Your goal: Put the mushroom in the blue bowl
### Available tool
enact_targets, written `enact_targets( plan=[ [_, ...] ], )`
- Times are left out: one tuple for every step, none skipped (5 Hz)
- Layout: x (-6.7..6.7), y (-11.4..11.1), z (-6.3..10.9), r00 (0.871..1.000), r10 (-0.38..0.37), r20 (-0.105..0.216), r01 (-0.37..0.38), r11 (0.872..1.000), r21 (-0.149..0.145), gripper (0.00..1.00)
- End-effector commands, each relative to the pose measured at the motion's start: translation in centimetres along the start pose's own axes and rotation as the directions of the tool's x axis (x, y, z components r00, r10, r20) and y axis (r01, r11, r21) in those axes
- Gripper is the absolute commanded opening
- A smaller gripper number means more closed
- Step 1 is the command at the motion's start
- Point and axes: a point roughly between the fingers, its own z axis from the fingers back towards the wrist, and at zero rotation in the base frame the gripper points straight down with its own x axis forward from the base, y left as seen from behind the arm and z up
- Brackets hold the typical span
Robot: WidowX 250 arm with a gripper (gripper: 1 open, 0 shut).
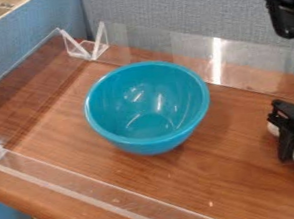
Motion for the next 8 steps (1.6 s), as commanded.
enact_targets(
  plan=[
    [-0.4, 1.4, 6.2, 0.993, 0.032, 0.116, -0.035, 0.999, 0.030, 0.00],
    [-2.1, 3.4, 11.1, 0.984, 0.093, 0.154, -0.106, 0.991, 0.079, 0.00],
    [-4.9, 7.4, 14.8, 0.961, 0.214, 0.177, -0.238, 0.963, 0.124, 0.00],
    [-7.6, 11.6, 15.0, 0.928, 0.336, 0.164, -0.359, 0.923, 0.140, 0.00],
    [-10.6, 15.2, 14.9, 0.902, 0.406, 0.147, -0.424, 0.897, 0.128, 0.00],
    [-11.2, 15.0, 14.0, 0.906, 0.404, 0.125, -0.418, 0.901, 0.118, 0.00],
    [-11.5, 15.0, 12.7, 0.909, 0.404, 0.098, -0.414, 0.903, 0.114, 0.00],
    [-11.8, 15.2, 11.8, 0.909, 0.408, 0.079, -0.415, 0.903, 0.108, 0.00]
  ],
)
